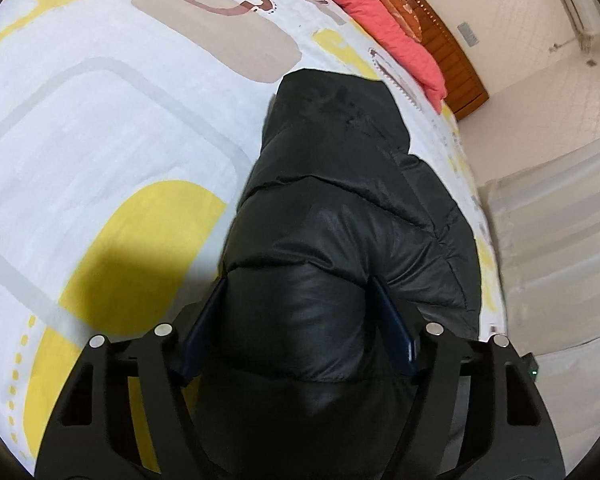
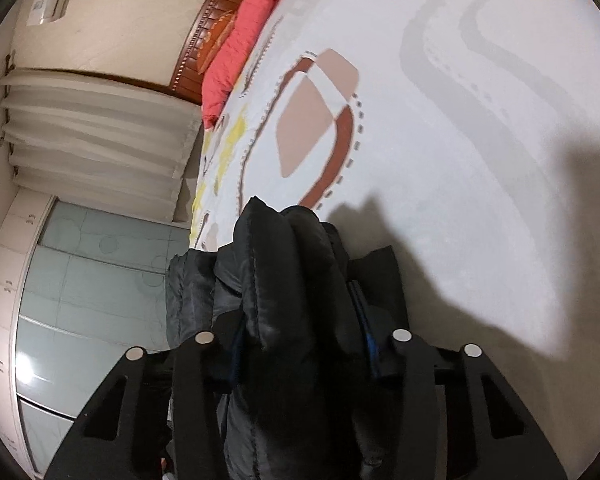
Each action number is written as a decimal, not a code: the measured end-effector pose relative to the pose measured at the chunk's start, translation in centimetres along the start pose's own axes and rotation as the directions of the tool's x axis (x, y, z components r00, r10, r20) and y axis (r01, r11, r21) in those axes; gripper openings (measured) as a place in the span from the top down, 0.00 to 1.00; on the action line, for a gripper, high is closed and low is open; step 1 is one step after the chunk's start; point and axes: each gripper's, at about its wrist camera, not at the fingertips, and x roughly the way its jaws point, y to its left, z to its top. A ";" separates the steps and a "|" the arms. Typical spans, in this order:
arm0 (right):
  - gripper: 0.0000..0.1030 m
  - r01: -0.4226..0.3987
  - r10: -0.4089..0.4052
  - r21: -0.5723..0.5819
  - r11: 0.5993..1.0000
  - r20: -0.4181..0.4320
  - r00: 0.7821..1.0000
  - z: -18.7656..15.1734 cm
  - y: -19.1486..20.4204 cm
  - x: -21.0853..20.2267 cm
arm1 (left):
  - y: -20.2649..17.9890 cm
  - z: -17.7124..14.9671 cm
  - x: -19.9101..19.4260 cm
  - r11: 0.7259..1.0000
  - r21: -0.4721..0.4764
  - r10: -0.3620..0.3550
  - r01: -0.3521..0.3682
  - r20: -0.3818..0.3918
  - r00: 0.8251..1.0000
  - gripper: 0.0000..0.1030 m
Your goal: Fold large clothes
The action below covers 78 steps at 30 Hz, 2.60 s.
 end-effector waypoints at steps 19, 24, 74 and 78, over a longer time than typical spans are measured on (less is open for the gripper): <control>0.30 0.000 -0.003 -0.099 0.995 -0.031 1.000 -3.0 1.2 -4.5 | 2.5 -4.2 -6.3 0.997 -0.002 -0.072 0.072 0.007 0.997 0.14; 0.30 -0.020 0.017 -0.087 0.996 -0.039 0.999 -5.6 0.1 -6.1 | 3.5 -7.5 -7.2 0.994 -0.039 -0.106 0.106 -0.004 0.994 0.14; 0.26 0.519 -0.381 -0.472 0.712 0.361 0.851 -26.0 9.2 -17.9 | -2.8 -22.9 -21.6 0.829 0.367 0.265 -0.421 0.404 0.875 0.04; 0.26 0.549 -0.381 -0.491 0.677 0.404 0.832 -27.4 10.4 -18.7 | -3.3 -23.9 -23.2 0.819 0.362 0.267 -0.445 0.446 0.854 0.03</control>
